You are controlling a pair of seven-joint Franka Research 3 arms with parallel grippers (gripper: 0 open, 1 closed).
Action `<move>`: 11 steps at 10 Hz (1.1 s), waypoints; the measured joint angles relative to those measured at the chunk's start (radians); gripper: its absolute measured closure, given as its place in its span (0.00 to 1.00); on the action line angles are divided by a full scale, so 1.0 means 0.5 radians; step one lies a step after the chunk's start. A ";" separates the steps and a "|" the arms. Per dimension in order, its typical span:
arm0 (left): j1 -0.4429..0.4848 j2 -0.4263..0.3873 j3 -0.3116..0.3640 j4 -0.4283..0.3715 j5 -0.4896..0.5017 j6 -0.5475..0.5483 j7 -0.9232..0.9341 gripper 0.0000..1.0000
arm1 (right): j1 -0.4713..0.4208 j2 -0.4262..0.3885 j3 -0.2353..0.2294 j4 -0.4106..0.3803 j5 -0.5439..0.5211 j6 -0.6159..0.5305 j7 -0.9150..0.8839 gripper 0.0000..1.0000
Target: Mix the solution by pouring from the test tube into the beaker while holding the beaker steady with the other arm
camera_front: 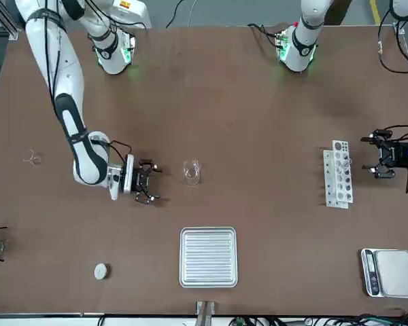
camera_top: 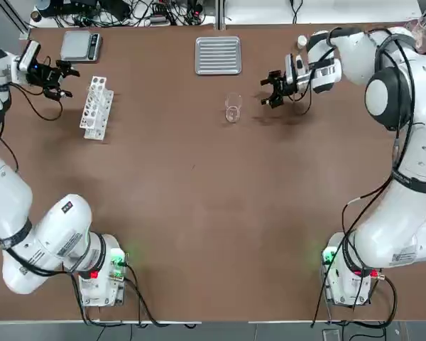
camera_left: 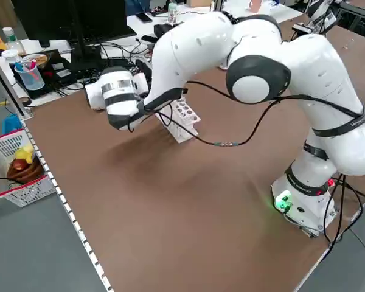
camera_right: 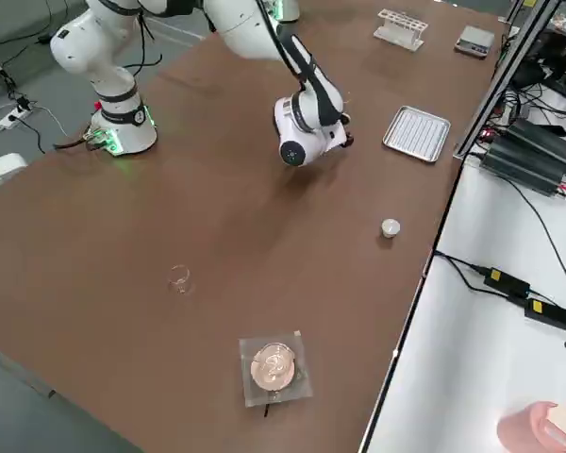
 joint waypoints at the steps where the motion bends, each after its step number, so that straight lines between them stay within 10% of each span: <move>1: -0.002 0.031 -0.001 -0.008 0.000 0.013 0.017 0.03 | 0.063 0.002 0.001 -0.024 0.116 0.005 -0.063 0.00; 11: -0.108 0.214 -0.007 -0.006 -0.175 0.237 0.355 0.20 | 0.283 0.082 0.002 -0.067 0.441 0.157 -0.233 0.00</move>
